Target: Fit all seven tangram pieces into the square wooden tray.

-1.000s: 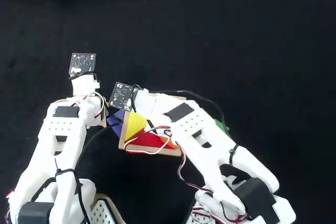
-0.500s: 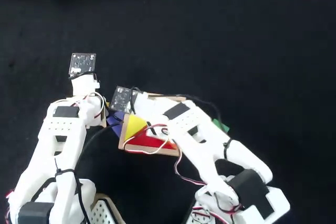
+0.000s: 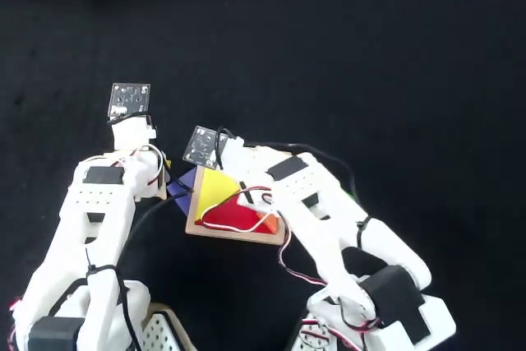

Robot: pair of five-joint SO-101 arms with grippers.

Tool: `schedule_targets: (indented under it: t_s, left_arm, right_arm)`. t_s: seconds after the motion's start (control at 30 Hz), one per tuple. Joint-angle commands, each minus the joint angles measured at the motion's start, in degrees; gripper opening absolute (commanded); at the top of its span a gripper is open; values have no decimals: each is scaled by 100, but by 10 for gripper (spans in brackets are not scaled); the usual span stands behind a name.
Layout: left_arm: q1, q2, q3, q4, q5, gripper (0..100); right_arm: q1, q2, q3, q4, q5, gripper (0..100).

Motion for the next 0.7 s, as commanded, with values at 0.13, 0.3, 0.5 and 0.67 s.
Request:
schedule_targets:
  t_s: [0.13,0.3,0.5,0.67]
  left_arm:
    - [-57,-9,-31,-70,53,155]
    - [-57,-9,-31,-62,53,155]
    - [-57,-9,-31,-62,53,155]
    - [-57,-9,-31,-62,53,155]
  right_arm:
    - [141,-4,-13,35,88,11]
    - [141,66,-31,26,246,11]
    - [176,-453,66,9,97,11]
    - [905,-822,31,-396,-404,11]
